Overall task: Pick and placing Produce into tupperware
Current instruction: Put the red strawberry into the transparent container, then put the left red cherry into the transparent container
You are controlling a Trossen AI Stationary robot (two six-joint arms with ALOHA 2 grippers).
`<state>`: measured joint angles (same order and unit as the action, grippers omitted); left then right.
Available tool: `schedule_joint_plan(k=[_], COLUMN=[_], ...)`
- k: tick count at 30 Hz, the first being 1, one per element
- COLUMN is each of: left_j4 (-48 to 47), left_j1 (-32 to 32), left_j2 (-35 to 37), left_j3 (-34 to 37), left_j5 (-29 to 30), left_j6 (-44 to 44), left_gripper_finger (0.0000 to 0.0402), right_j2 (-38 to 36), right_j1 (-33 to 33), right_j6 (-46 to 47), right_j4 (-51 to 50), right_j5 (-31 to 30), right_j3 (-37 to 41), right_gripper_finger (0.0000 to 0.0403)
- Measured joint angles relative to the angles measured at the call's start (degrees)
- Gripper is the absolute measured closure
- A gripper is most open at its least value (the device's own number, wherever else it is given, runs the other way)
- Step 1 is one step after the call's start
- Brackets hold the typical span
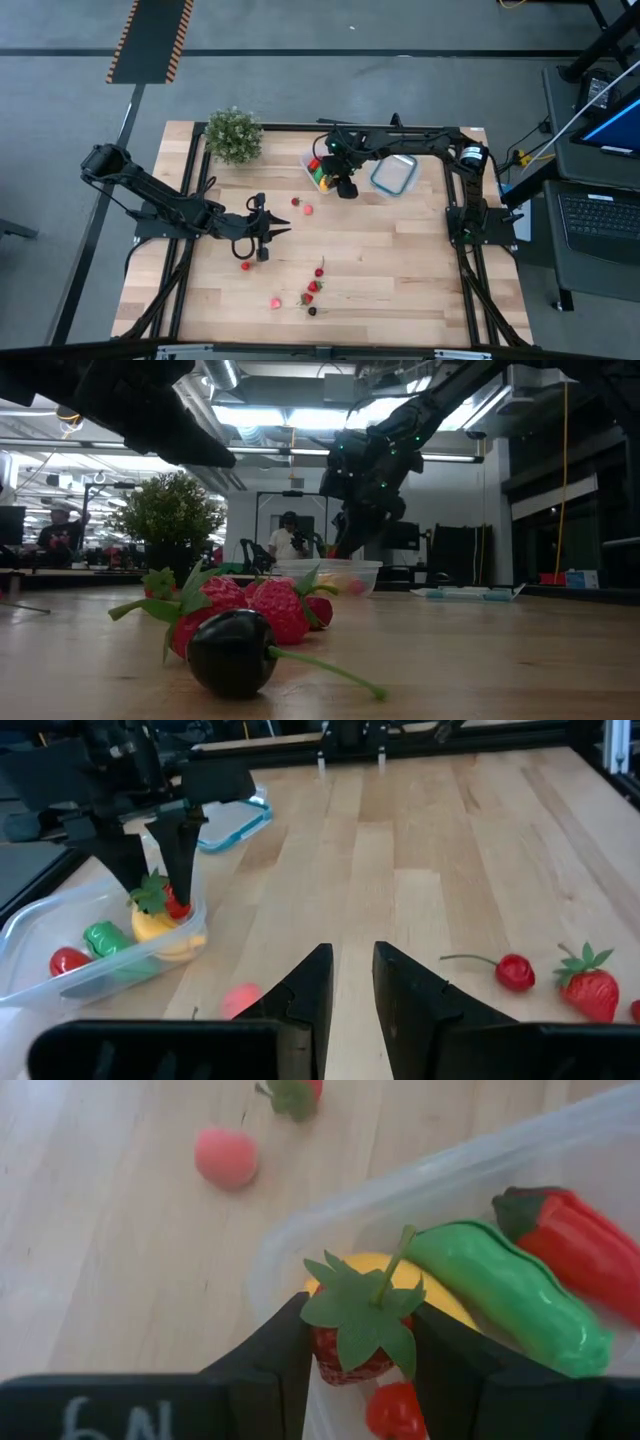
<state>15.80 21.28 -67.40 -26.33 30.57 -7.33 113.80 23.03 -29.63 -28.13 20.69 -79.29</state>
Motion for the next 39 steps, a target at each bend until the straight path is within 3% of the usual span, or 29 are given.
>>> schedule_joint_plan(k=[14, 19, 22, 33, 39], left_j4=[0.05, 0.07, 0.07, 0.08, 0.08], left_j1=[0.0, 0.0, 0.0, 0.0, 0.0], left_j2=[0.0, 0.0, 0.0, 0.0, 0.0], left_j3=[0.0, 0.0, 0.0, 0.0, 0.0], left_j5=[-0.02, 0.0, 0.0, 0.0, 0.0], left_j6=[-0.02, -0.02, -0.02, 0.24, 0.24], left_gripper_finger=[0.0333, 0.0333, 0.0333, 0.0333, 0.0333], right_j2=[0.0, 0.0, -0.01, -0.04, -0.09], right_j1=[0.11, 0.11, 0.11, 0.11, 0.11], right_j6=[1.81, 5.26, 5.4, 5.51, 8.19], right_j4=[-2.28, -2.24, -2.66, -4.78, -14.64], right_j5=[-0.09, -1.47, -1.59, -1.59, -1.57], right_j3=[0.0, 0.0, 0.0, -2.24, -9.74], right_gripper_finger=[0.0262, 0.019, 0.0172, 0.0196, 0.0199])
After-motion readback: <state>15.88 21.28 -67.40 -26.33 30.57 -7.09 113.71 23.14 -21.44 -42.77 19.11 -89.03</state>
